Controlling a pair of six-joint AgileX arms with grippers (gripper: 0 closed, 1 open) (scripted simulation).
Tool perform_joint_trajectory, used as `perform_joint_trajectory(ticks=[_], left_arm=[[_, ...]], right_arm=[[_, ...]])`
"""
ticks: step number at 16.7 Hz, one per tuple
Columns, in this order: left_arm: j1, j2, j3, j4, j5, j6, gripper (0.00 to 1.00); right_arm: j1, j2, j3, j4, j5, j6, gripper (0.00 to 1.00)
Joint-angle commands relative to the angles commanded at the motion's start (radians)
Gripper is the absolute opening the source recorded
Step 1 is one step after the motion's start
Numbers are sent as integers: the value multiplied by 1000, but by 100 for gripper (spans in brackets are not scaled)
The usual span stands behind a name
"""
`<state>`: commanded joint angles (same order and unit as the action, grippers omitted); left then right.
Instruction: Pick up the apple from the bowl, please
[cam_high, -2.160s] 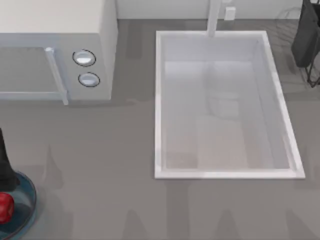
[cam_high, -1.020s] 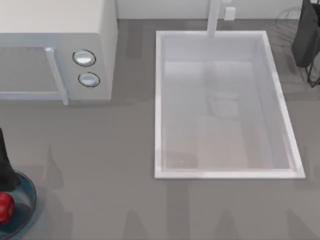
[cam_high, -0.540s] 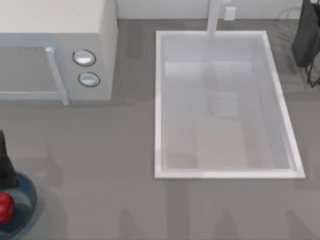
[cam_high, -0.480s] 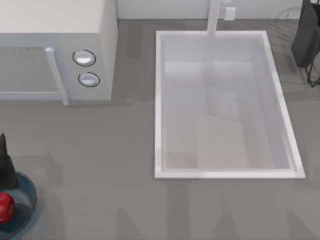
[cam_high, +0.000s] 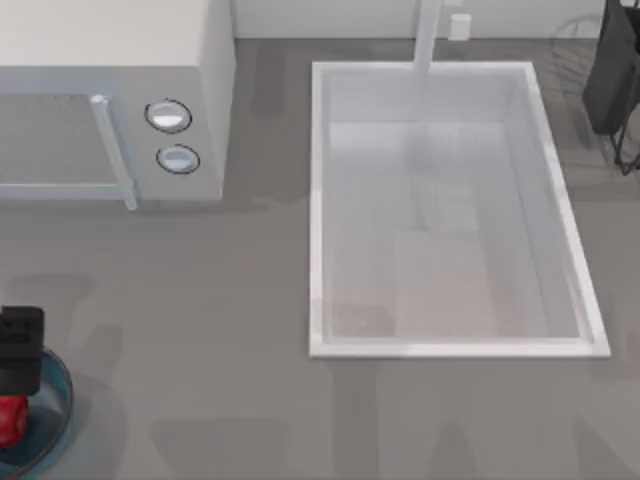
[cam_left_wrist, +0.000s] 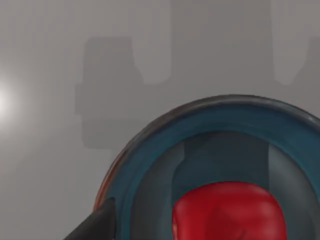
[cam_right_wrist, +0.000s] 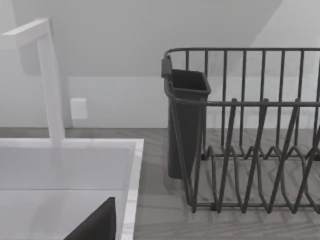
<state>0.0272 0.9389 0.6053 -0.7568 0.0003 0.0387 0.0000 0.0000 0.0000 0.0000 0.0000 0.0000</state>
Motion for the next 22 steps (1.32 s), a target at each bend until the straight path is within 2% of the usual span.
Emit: perform_joint_trajectory(ticks=[6,12,17,22], left_arm=[[10,366,232,-291,0,15,100],[12,414,269,-335,0,17,100],[9,450,219,-262,0,18,100],[14,567,86,25,0,22,100]], right_arm=[[0,0,0,0,0,0,100],[0,0,0,0,0,0,100],[0,0,0,0,0,0,100],[0,0,0,0,0,0,100]])
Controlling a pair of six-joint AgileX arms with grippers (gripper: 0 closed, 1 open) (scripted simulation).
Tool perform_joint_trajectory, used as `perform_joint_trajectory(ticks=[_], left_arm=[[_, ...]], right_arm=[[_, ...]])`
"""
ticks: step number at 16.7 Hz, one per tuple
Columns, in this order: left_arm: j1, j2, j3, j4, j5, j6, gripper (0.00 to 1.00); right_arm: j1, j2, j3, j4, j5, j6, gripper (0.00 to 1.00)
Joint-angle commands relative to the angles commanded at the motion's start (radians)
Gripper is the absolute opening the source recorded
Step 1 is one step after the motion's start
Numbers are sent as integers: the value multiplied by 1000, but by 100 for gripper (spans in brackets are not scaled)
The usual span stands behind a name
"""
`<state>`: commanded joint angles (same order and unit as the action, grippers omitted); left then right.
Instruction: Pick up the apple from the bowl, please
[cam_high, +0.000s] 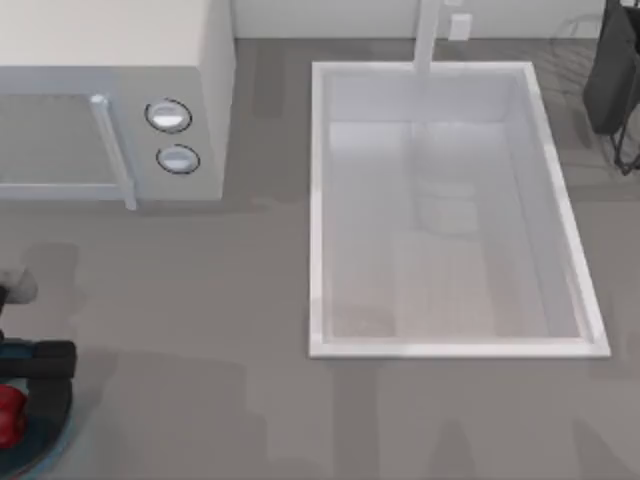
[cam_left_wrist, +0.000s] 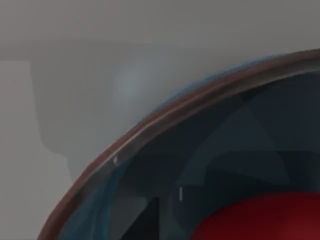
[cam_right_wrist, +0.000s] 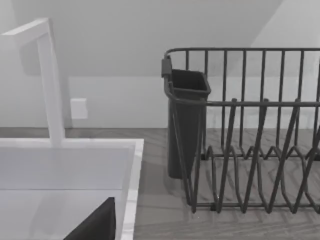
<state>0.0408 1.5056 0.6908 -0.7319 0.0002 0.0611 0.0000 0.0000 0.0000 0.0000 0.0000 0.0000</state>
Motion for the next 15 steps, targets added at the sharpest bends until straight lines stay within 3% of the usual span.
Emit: perform_joint_trajectory(ticks=[4,9,15], left_arm=[[3,76,-89,146,0,3,100],[3,84,-98,158,0,3,100],[3,84,-98,158,0,3,55]], right_arm=[[0,0,0,0,0,0,100],[0,0,0,0,0,0,100],[0,0,0,0,0,0,100]])
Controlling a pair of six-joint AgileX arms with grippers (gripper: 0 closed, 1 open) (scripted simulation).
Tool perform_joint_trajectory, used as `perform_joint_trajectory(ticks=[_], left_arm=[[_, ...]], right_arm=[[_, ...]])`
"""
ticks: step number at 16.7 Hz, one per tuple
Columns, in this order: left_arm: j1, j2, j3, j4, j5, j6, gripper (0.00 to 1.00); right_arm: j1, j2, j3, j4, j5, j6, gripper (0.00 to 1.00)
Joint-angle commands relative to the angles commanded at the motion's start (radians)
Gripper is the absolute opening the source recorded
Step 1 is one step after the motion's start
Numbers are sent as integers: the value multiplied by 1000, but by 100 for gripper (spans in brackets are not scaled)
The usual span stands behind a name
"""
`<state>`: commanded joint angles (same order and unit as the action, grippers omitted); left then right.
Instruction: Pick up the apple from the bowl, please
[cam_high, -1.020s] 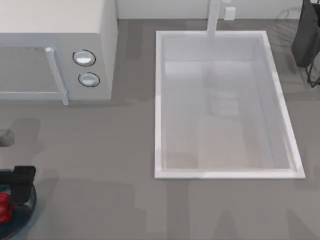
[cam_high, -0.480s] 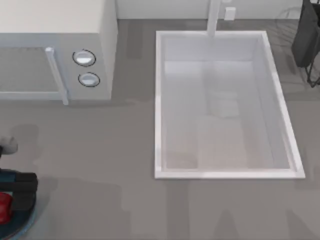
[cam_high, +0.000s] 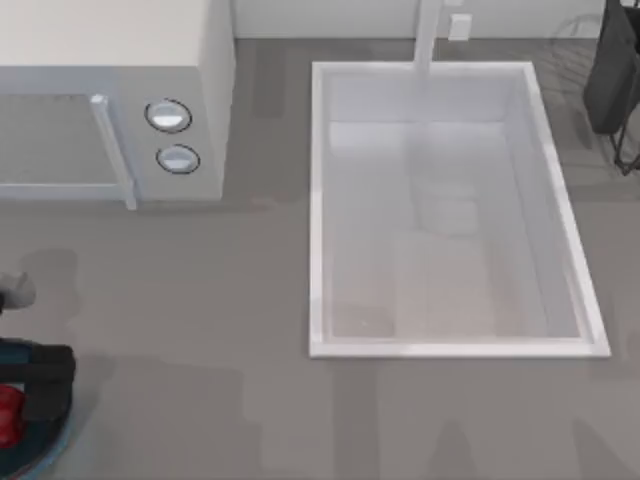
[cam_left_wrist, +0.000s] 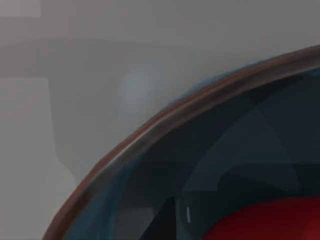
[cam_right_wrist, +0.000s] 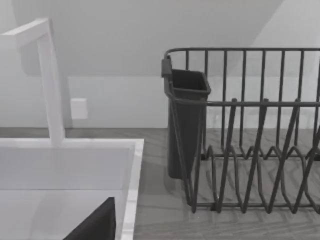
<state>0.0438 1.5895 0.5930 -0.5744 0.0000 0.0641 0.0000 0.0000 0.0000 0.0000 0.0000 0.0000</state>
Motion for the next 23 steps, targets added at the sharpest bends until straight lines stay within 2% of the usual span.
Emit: perform_joint_trajectory(ticks=[7,15,16,19,23], left_arm=[[0,0,0,0,0,0,2],[0,0,0,0,0,0,0],[-3,-111,61,-109,-40,-4,0],[-3,-106,97,-145,-40,-4,0],[-6,-97,288,-340,-41,-7,0]], right_arm=[[0,0,0,0,0,0,100],[0,0,0,0,0,0,100],[0,0,0,0,0,0,100],[0,0,0,0,0,0,100],[0,0,0,0,0,0,100]])
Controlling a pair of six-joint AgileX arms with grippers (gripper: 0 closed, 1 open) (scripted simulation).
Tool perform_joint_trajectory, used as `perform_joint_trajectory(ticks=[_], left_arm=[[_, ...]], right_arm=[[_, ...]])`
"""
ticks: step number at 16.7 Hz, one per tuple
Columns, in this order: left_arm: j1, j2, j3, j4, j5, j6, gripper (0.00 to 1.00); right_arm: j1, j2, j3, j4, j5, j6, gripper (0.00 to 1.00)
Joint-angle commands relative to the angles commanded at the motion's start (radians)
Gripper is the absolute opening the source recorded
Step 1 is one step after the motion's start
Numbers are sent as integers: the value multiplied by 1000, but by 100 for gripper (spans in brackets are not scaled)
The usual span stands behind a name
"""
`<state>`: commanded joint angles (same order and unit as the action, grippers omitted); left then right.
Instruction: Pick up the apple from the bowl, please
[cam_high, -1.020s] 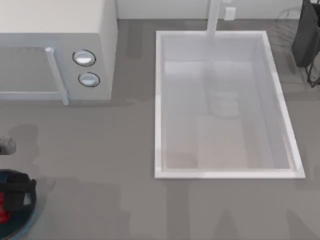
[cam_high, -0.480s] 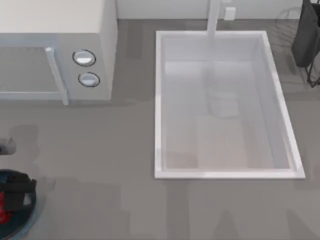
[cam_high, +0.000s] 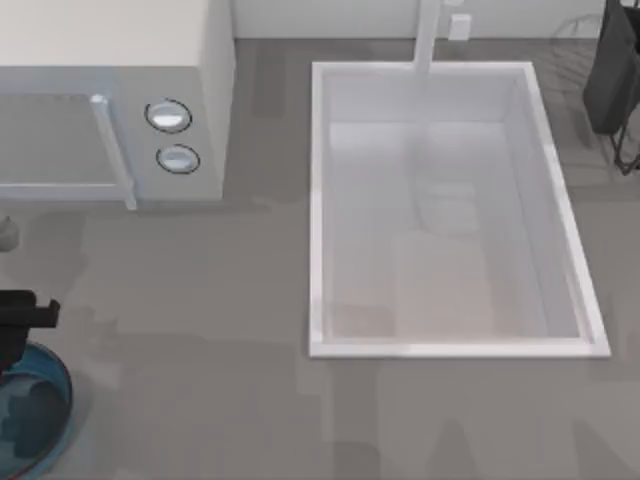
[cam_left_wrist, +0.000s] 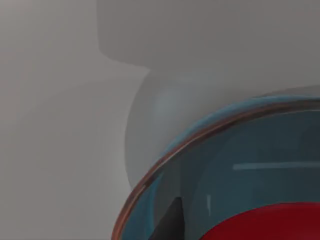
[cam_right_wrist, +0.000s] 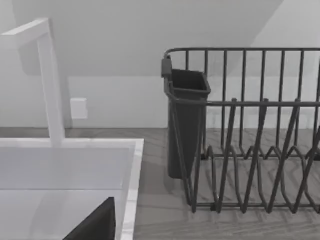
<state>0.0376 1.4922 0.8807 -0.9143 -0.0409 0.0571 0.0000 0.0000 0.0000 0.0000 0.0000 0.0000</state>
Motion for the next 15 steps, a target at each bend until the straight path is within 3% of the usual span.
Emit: perform_joint_trajectory(ticks=[8,11,15], left_arm=[[-10,-39,594,-649,0,-10,0],[-13,-64,721,-777,0,-14,0],[-14,-74,757,-814,0,-15,0]], right_arm=[[0,0,0,0,0,0,100],[0,0,0,0,0,0,100],[0,0,0,0,0,0,100]])
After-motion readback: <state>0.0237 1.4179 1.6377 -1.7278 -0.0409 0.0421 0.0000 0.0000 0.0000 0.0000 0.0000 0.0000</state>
